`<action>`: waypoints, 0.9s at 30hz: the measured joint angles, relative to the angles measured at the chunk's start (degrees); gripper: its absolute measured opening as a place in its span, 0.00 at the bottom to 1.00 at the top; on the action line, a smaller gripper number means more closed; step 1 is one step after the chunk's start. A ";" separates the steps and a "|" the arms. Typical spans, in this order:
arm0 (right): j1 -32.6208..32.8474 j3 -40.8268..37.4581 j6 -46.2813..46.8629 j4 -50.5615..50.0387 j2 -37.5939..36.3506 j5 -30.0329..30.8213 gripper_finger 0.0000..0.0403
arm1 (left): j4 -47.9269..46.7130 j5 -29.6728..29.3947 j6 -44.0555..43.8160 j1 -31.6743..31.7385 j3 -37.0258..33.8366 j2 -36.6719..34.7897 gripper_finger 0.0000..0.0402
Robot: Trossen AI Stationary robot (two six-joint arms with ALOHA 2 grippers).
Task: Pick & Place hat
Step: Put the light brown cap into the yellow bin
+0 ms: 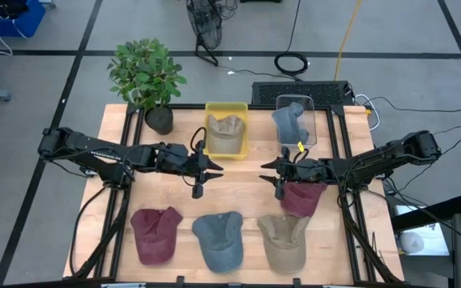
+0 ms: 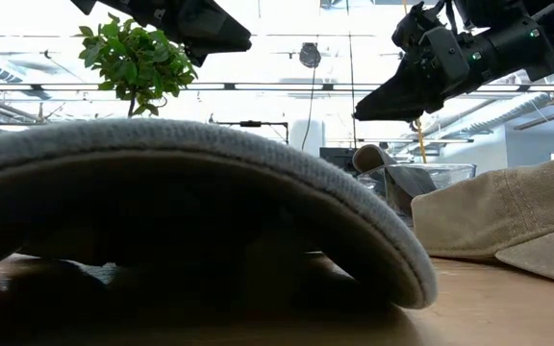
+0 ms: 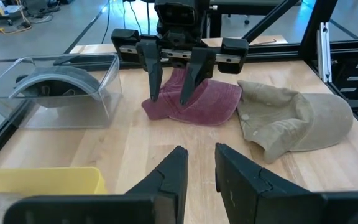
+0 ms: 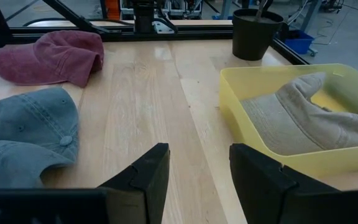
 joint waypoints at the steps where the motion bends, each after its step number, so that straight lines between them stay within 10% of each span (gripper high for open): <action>1: 0.00 0.00 0.00 0.00 0.02 -0.01 0.38 | 0.02 0.02 -0.10 -0.03 0.00 0.00 0.22; 21: 0.00 0.00 0.05 0.08 0.01 0.00 0.38 | 0.00 0.34 -1.97 -1.57 0.00 0.00 0.22; 27: 0.00 -0.02 3.05 2.81 0.02 0.00 0.38 | -0.02 9.84 -4.51 -2.68 0.00 0.00 0.22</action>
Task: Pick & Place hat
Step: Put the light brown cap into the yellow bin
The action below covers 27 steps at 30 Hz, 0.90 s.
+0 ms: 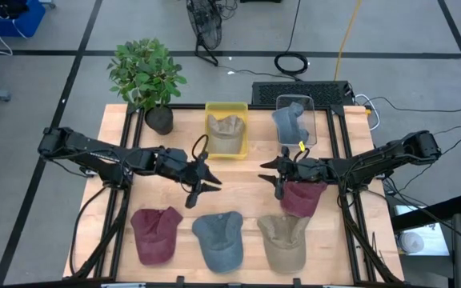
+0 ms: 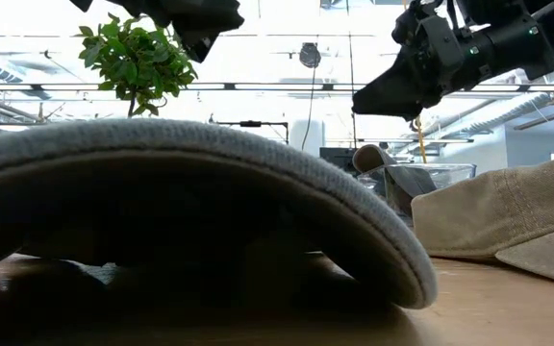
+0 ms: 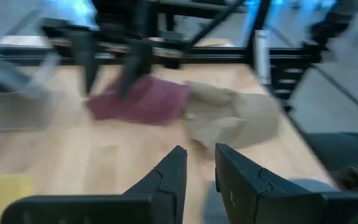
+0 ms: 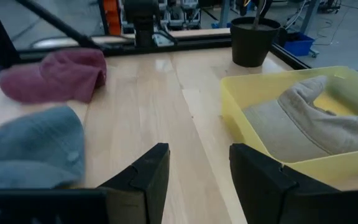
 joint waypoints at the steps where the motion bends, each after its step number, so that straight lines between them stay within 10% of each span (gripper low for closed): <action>1: 0.00 0.00 0.59 0.63 0.00 0.00 0.38 | 0.02 0.83 0.13 -0.21 0.00 0.00 0.22; 16: 0.32 0.00 6.82 0.60 -0.02 -0.24 0.38 | 2.16 0.73 1.90 -0.48 0.02 0.67 0.22; 27: 3.60 0.02 11.92 -1.92 -0.02 -18.12 0.38 | 2.16 0.69 2.66 -0.37 0.02 0.68 0.22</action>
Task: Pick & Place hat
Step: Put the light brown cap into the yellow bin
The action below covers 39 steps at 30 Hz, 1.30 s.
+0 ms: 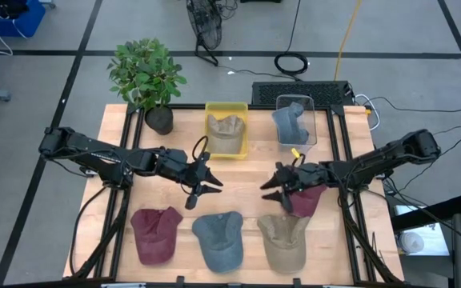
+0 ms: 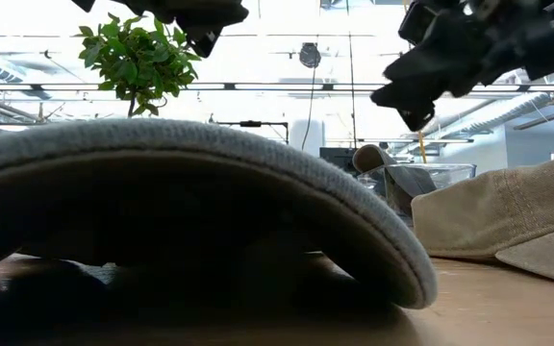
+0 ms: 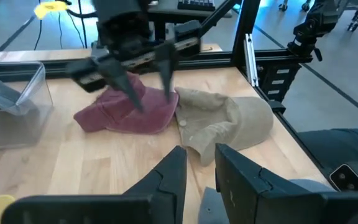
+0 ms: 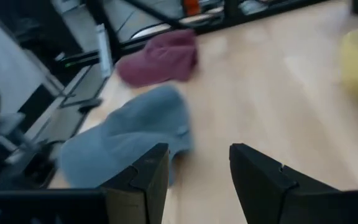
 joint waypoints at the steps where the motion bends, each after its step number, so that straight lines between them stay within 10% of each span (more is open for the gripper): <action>1: 0.85 0.00 0.50 -0.36 0.00 -0.04 0.38 | -0.02 -0.06 0.20 0.00 0.00 0.00 0.22; 22: 24.22 14.68 8.86 -28.87 0.01 16.94 0.38 | -0.11 -0.52 -0.52 0.00 0.00 0.00 0.22; 39: 33.67 15.08 31.00 -35.15 9.43 13.32 0.38 | -0.13 -0.52 -0.72 0.00 0.00 0.00 0.22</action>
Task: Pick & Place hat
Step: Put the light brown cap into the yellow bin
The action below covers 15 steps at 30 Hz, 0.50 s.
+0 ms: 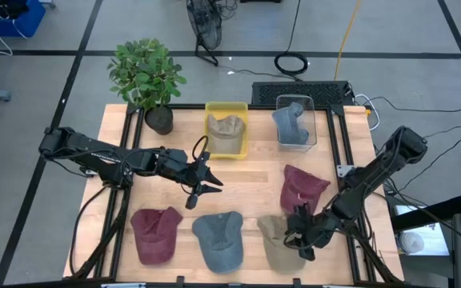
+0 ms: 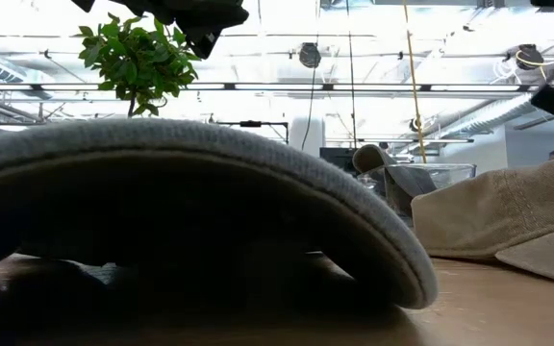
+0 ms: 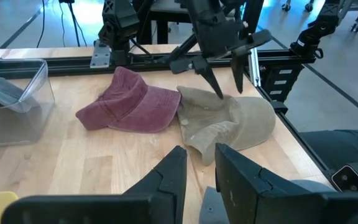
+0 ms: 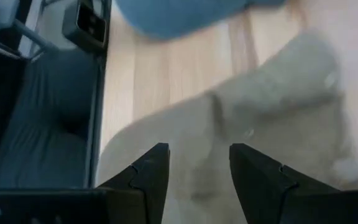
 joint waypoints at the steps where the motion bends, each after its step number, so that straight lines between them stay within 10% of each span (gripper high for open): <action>1: 0.00 0.00 0.68 0.03 0.62 -0.80 0.38 | 0.00 0.00 0.00 0.00 0.00 0.00 0.22; 15: -0.02 0.00 2.51 1.27 6.15 -2.87 0.56 | -0.26 0.00 0.05 0.00 -0.02 0.00 0.22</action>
